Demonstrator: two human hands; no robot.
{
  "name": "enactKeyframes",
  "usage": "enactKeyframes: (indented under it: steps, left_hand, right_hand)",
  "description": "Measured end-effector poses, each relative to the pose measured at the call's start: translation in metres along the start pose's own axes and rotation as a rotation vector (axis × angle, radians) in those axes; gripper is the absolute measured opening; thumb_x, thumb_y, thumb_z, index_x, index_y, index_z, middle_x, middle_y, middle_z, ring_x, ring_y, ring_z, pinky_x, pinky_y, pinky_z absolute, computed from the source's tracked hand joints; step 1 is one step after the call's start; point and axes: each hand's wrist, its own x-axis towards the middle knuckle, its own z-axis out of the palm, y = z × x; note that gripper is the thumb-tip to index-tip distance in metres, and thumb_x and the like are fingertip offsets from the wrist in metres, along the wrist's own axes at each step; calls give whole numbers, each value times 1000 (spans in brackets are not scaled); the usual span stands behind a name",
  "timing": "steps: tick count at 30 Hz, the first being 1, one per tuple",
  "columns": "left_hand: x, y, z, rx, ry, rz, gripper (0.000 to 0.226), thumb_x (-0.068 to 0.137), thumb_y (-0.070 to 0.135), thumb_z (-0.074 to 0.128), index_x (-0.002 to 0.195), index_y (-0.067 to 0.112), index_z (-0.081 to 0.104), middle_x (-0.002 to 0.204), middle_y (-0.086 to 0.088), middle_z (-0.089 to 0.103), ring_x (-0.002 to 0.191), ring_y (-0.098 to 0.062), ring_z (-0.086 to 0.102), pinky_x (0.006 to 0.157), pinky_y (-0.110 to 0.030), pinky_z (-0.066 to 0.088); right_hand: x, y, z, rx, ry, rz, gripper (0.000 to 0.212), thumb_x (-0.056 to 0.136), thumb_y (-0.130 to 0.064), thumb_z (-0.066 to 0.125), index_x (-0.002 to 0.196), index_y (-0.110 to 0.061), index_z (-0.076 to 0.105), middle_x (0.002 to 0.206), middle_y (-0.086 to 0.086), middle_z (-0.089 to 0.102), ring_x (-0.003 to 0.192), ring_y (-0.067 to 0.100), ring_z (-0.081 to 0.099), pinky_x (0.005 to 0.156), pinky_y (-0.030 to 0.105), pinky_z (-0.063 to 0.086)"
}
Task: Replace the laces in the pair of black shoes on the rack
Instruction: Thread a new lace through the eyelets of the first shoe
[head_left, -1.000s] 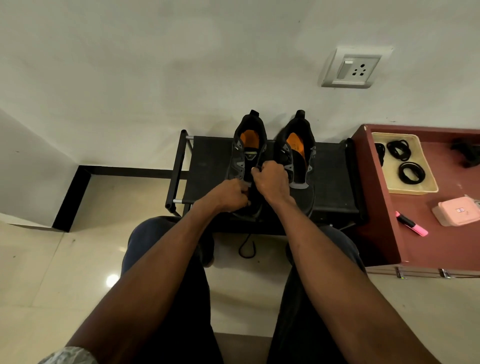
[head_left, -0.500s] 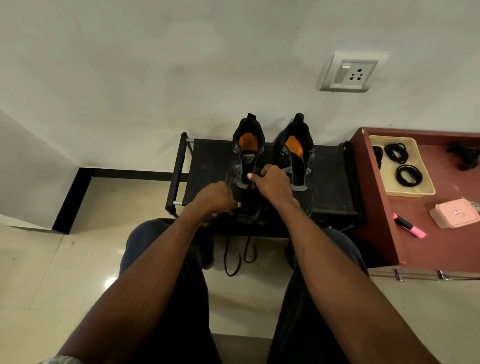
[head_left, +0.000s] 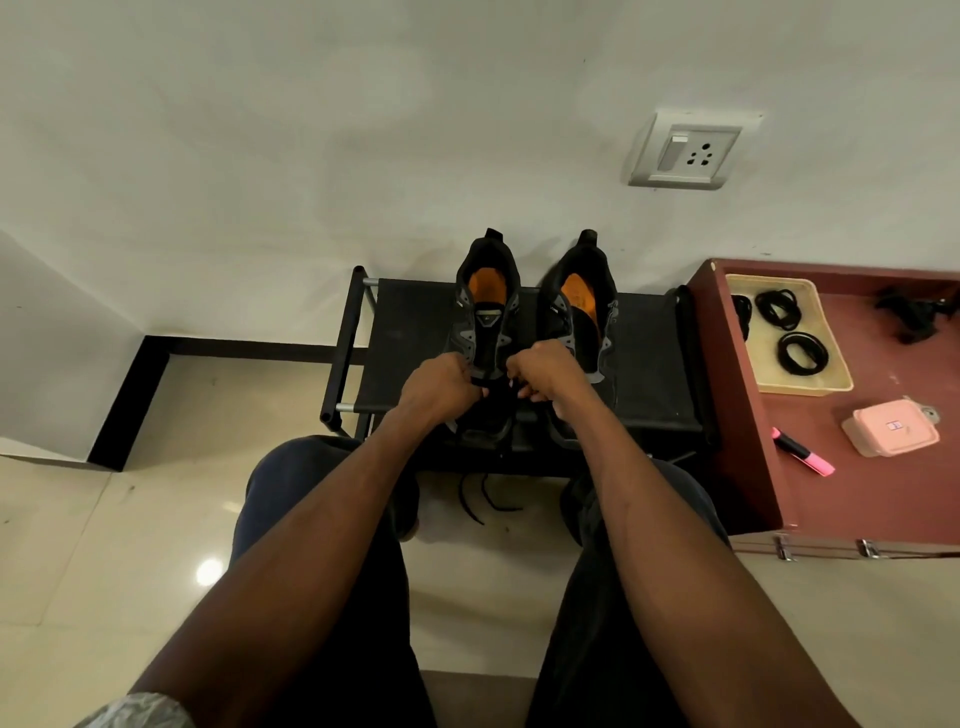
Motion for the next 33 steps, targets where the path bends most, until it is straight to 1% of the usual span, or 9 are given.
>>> enactKeyframes:
  steps: [4, 11, 16, 20, 23, 25, 28, 30, 33]
  left_hand:
    - [0, 1, -3, -311, 68, -68, 16, 94, 26, 64, 93, 10, 63, 84, -6, 67, 73, -16, 61, 65, -31, 50]
    - [-5, -1, -13, -663, 63, -156, 8, 96, 15, 57, 96, 10, 63, 86, -9, 66, 74, -19, 59, 63, -30, 46]
    - [-7, -7, -5, -382, -25, -110, 25, 92, 27, 70, 100, 4, 66, 86, -7, 65, 76, -16, 59, 68, -30, 49]
    - [-11, -1, 7, -26, -34, -34, 25, 92, 26, 70, 97, 2, 70, 92, -11, 71, 86, -24, 68, 82, -39, 56]
    - [-10, 2, 7, -36, -48, -82, 18, 94, 17, 64, 98, 0, 69, 93, -13, 70, 89, -27, 67, 77, -37, 53]
    - [-8, 3, 1, -168, -74, -119, 17, 94, 11, 60, 96, -4, 67, 87, -13, 67, 81, -23, 64, 69, -33, 49]
    - [-9, 3, -15, -461, -130, -165, 13, 95, 7, 58, 98, -1, 68, 87, -13, 69, 73, -18, 65, 74, -32, 54]
    - [-12, 1, -24, -579, -185, -205, 13, 96, 13, 60, 94, 3, 69, 74, -10, 66, 61, -17, 63, 68, -33, 54]
    - [-14, -5, -39, -501, -245, -214, 15, 96, 15, 62, 84, 9, 67, 60, -3, 56, 50, -12, 51, 52, -27, 45]
  right_hand:
    - [-27, -5, -20, 8, -120, 25, 4, 88, -11, 59, 85, -10, 61, 66, 3, 58, 49, 12, 43, 48, 25, 35]
    - [-51, 8, -55, 263, -317, -101, 20, 100, -11, 54, 120, -6, 57, 73, 13, 68, 38, 9, 33, 38, 20, 26]
    - [-48, 12, -45, -251, -249, 50, 16, 100, -14, 53, 110, -10, 65, 85, 10, 76, 37, 10, 40, 39, 22, 32]
    - [-40, 16, -22, -462, 30, -40, 18, 96, -18, 56, 96, -15, 73, 79, 6, 71, 58, 21, 66, 57, 30, 55]
    - [-39, 11, -8, -334, 197, -314, 20, 97, -11, 56, 100, -16, 75, 99, 2, 71, 85, 17, 65, 74, 32, 51]
    - [-40, 6, 0, -241, 148, -412, 26, 96, -3, 55, 112, -14, 73, 115, 4, 69, 103, 17, 63, 80, 25, 44]
    - [-39, 1, 7, -230, 12, -518, 43, 94, 6, 51, 129, -14, 65, 133, 4, 62, 126, 17, 54, 95, 23, 41]
    - [-38, -2, 13, -232, -96, -542, 44, 92, 3, 52, 128, -19, 65, 129, 0, 65, 123, 14, 56, 102, 30, 45]
    - [-35, -2, 18, -276, -166, -540, 29, 96, -12, 60, 121, -20, 70, 117, -2, 70, 112, 14, 62, 101, 36, 49]
